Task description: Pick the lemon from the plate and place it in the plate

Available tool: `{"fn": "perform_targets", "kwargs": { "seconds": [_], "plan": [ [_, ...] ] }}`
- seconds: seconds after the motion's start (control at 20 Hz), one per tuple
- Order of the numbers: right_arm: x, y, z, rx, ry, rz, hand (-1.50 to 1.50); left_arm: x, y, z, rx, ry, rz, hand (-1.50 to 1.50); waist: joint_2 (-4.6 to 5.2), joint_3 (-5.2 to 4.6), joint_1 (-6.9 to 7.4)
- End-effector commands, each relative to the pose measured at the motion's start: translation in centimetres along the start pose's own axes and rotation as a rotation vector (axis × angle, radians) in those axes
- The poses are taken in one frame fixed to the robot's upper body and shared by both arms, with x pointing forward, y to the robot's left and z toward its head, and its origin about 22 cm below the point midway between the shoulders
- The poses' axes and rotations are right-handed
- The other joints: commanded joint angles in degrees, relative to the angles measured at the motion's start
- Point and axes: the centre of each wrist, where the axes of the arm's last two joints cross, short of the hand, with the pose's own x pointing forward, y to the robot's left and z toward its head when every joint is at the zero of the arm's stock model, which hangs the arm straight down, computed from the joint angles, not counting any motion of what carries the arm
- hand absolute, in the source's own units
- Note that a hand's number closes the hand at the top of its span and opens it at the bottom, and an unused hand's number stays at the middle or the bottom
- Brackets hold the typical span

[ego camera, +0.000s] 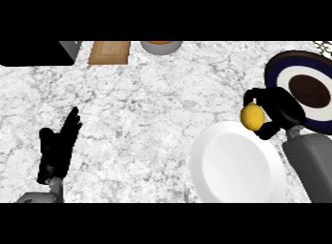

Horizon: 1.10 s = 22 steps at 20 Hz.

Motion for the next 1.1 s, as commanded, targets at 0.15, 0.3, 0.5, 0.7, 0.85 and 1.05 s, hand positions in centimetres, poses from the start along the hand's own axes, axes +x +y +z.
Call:
{"fn": "perform_targets", "kwargs": {
  "seconds": [0.15,0.3,0.5,0.7,0.85,1.05],
  "plan": [
    [2.8,-1.9,-2.8,-0.396,0.307,-0.039,1.5,0.5,-1.1,-0.2,-0.012,-0.001,-0.005,0.0,-0.08,-0.03,1.27],
    [2.5,-4.9,-2.2,-0.609,0.35,0.02,1.5,1.2,-0.4,0.0,-0.004,-0.01,-0.015,0.0,-0.4,-0.04,0.74],
    [2.9,-6.7,-2.0,-0.687,0.444,0.027,1.5,-0.5,-1.0,0.4,-0.01,0.011,0.011,0.0,-0.25,-0.08,0.88],
    [-1.0,-8.0,-1.5,-0.701,0.527,-0.013,1.5,0.2,0.2,-0.1,-0.013,0.014,-0.001,0.0,-0.12,-0.05,1.02],
    [-1.9,-10.2,-2.7,-0.718,0.582,-0.039,1.5,-1.1,-2.5,1.2,-0.02,0.016,-0.013,0.0,-0.06,-0.05,1.41],
    [-5.4,-9.6,-2.0,-0.676,0.619,-0.013,1.5,0.1,-0.1,0.2,-0.006,-0.002,-0.017,0.0,-0.07,-0.04,1.39]
  ]
}}
